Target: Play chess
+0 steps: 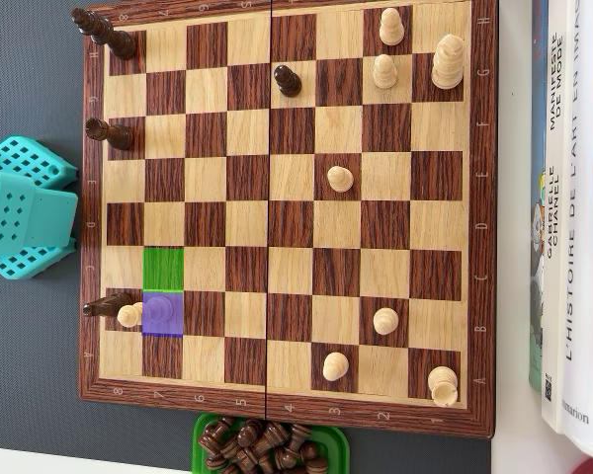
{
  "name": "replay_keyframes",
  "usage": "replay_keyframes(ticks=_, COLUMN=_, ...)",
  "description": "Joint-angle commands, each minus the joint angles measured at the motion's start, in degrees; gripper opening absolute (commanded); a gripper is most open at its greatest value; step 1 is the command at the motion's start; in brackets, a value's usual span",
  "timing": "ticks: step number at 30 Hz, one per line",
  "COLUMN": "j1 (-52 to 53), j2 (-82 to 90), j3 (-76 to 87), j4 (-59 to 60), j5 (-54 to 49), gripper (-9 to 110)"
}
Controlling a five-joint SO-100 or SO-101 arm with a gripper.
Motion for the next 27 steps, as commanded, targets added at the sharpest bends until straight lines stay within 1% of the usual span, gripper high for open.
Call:
replay_keyframes(ticks=1, j1=1.41, j2=-3.25, j3=-8.79, j4=14.33, j5=0.09, gripper=14)
replay_keyframes(ticks=5, j1=4.39, j2=-8.44, j3=-16.0, j4=32.52, j5=0.18, gripper=14)
replay_keyframes(ticks=11, j1=7.29, j2=-17.75, j3=-23.2, j4=49.31, j5=-0.35, gripper=14)
replay_keyframes(ticks=14, j1=8.17, j2=-22.15, j3=-25.93, j4=54.23, j5=-0.44, gripper=14)
replay_keyframes(ticks=23, j1=8.61, j2=-34.89, j3=-30.15, j4=61.7, j5=-0.44, gripper=14)
replay_keyframes(ticks=27, j1=10.46, j2=-39.02, j3=-31.38, j4=66.36, j5=-0.44, gripper=14)
